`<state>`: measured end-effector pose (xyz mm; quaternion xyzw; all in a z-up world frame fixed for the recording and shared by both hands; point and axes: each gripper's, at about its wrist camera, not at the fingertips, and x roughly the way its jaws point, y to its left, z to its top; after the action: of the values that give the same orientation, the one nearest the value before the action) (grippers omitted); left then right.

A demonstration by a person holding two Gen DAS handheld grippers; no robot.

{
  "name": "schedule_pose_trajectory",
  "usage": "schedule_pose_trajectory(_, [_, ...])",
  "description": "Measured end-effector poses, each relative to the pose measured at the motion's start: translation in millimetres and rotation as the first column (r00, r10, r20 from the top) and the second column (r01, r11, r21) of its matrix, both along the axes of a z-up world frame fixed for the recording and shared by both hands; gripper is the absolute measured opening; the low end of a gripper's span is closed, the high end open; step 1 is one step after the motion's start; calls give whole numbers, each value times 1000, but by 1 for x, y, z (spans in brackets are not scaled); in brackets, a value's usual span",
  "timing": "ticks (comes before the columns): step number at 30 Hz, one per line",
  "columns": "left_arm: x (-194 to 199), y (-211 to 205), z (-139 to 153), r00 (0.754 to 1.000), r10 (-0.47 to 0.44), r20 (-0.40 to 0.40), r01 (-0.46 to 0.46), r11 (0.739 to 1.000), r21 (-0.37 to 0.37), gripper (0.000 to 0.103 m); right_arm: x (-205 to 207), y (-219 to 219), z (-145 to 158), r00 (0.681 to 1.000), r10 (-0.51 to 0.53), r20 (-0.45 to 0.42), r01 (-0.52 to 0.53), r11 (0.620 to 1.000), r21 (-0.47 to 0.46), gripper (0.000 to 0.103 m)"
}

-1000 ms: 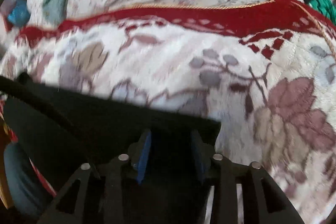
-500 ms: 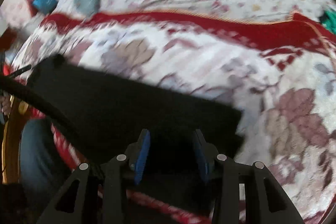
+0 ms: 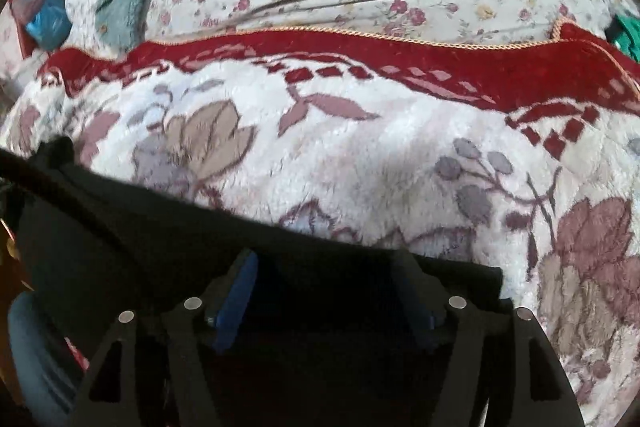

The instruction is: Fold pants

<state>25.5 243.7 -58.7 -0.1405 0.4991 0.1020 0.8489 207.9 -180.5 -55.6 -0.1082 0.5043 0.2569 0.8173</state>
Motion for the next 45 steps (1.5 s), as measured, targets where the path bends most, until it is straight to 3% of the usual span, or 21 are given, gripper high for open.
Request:
schedule_pose_trajectory(2, [-8,1,6,1000,14,15,-14,1000,-19,4,-5,-12,14,999,-50,4,50,999,2,58])
schedule_pose_trajectory(6, [-31,-3,30,997,32,73,-29,999,-39,5,-25,-26,38,1000,-27,-7,27,997,72,58])
schedule_pose_trajectory(8, [-36,-1,36,992,49,116,-40,996,-77,5,-32,-11,26,997,43,-70,-40,998,39,58])
schedule_pose_trajectory(10, [-30,0,27,993,67,94,-61,996,-69,11,-29,7,-6,992,51,-116,-60,995,-78,62])
schedule_pose_trajectory(11, [-26,2,20,995,78,60,-74,995,-67,11,-27,11,-6,998,43,-38,-46,997,-68,73])
schedule_pose_trajectory(12, [-23,3,13,995,95,36,-92,993,-80,11,-24,14,-6,999,34,5,-34,996,-78,77])
schedule_pose_trajectory(14, [-24,-2,16,993,99,62,-92,989,-113,11,-14,18,-4,999,-12,32,14,998,-64,80])
schedule_pose_trajectory(15, [-24,-8,20,994,87,72,-79,992,-102,11,-12,17,0,999,-33,38,35,998,-53,77])
schedule_pose_trajectory(17, [-24,-20,28,995,58,78,-53,996,-67,11,-19,15,16,998,-63,27,64,997,-42,60])
schedule_pose_trajectory(20, [-21,-40,30,998,9,62,-8,1000,-24,11,-40,8,32,1000,-20,-11,20,1000,7,60])
schedule_pose_trajectory(23, [-10,-53,5,1000,3,-6,-3,999,32,19,-51,13,1,991,21,-134,-29,998,-57,65])
schedule_pose_trajectory(25, [-13,-57,4,1000,18,21,-19,998,62,20,-51,12,-5,996,28,-81,-31,999,-38,75])
schedule_pose_trajectory(31, [-14,-63,3,998,59,27,-61,992,108,21,-54,17,-8,998,-13,-67,11,999,-43,85])
schedule_pose_trajectory(37, [-15,-67,3,996,79,40,-84,987,140,23,-52,20,-8,997,-29,-67,26,999,-34,89])
schedule_pose_trajectory(45, [-17,-63,3,994,97,54,-101,990,96,23,-50,16,-8,995,-55,-87,55,998,5,92])
